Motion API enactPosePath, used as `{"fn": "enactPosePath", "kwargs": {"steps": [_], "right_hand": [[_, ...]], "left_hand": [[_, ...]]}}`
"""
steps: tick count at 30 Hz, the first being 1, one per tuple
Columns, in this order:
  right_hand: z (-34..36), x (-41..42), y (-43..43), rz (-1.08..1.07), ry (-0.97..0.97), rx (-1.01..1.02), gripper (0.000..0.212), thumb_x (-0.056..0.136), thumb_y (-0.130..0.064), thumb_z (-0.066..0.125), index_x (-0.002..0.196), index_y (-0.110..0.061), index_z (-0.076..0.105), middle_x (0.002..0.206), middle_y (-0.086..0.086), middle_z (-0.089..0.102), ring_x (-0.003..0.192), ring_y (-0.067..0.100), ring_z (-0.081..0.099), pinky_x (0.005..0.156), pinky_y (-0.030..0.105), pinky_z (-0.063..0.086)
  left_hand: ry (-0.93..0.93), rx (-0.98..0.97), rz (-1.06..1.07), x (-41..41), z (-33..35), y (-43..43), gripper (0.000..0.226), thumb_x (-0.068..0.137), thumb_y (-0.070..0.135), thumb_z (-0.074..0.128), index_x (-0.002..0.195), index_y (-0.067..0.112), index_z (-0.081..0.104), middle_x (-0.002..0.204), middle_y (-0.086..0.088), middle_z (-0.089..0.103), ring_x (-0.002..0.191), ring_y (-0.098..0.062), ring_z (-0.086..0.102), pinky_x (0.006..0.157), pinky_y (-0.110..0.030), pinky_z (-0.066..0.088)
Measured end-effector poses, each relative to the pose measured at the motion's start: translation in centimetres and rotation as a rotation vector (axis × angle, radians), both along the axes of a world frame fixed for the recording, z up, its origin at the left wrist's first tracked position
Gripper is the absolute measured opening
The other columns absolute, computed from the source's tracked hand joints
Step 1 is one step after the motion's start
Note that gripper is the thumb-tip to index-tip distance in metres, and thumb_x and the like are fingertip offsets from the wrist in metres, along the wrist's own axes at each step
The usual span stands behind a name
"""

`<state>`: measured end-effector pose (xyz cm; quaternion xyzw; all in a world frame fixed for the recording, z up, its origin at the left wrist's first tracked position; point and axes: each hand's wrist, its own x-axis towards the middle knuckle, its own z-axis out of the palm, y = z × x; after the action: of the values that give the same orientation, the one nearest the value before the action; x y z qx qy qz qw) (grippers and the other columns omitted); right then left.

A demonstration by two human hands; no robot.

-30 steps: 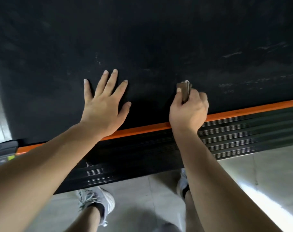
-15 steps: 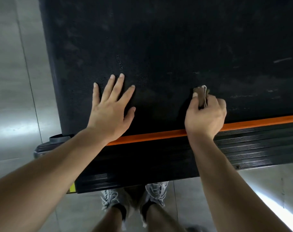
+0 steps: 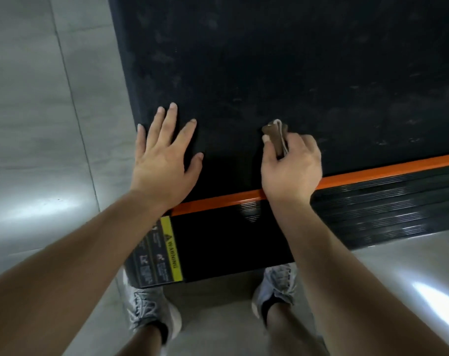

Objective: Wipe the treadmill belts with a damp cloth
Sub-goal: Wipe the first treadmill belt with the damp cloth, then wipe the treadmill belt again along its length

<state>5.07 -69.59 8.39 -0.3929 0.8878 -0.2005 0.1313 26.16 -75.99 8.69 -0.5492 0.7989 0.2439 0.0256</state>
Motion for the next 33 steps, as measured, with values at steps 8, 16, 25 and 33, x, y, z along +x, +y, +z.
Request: {"fn": "enactPosePath", "kwargs": {"steps": [8,16,25,33], "right_hand": [[-0.2,10.8,-0.8,0.038,-0.014,-0.026,0.034,0.096,-0.043,0.063,0.094,-0.011,0.069,0.093,0.000,0.059,0.086,0.013,0.047,0.069,0.031,0.041],[-0.5,15.8,-1.0,0.196,-0.037,-0.078,0.029,0.095,-0.040,0.062,0.091,-0.012,0.069,0.090,0.000,0.059,0.082,0.017,0.054,0.066,0.032,0.044],[1.6,17.3,-0.8,0.594,-0.110,-0.039,0.026,0.091,-0.037,0.070,0.096,-0.012,0.074,0.092,0.004,0.060,0.087,0.025,0.058,0.074,0.040,0.052],[11.0,18.9,-1.3,0.823,-0.084,-0.111,0.037,0.093,-0.043,0.057,0.107,-0.012,0.072,0.098,0.005,0.058,0.090,0.025,0.056,0.078,0.046,0.052]], "left_hand": [[0.148,0.150,0.117,8.7,0.0,0.4,0.058,0.105,0.035,0.053,0.159,0.027,0.034,0.170,0.000,0.020,0.153,-0.023,0.022,0.115,-0.043,0.036],[0.081,0.144,0.177,14.8,-0.8,0.0,0.050,0.104,0.035,0.050,0.153,0.024,0.045,0.149,-0.004,0.051,0.127,-0.030,0.053,0.099,-0.044,0.047],[0.050,0.154,0.275,18.7,3.6,0.2,0.058,0.096,0.047,0.042,0.145,0.018,0.054,0.136,-0.013,0.059,0.114,-0.039,0.060,0.098,-0.049,0.050],[0.056,0.075,0.371,21.1,13.5,-1.3,0.061,0.092,0.052,0.039,0.142,0.022,0.058,0.136,-0.010,0.062,0.119,-0.038,0.060,0.098,-0.044,0.049]]}}
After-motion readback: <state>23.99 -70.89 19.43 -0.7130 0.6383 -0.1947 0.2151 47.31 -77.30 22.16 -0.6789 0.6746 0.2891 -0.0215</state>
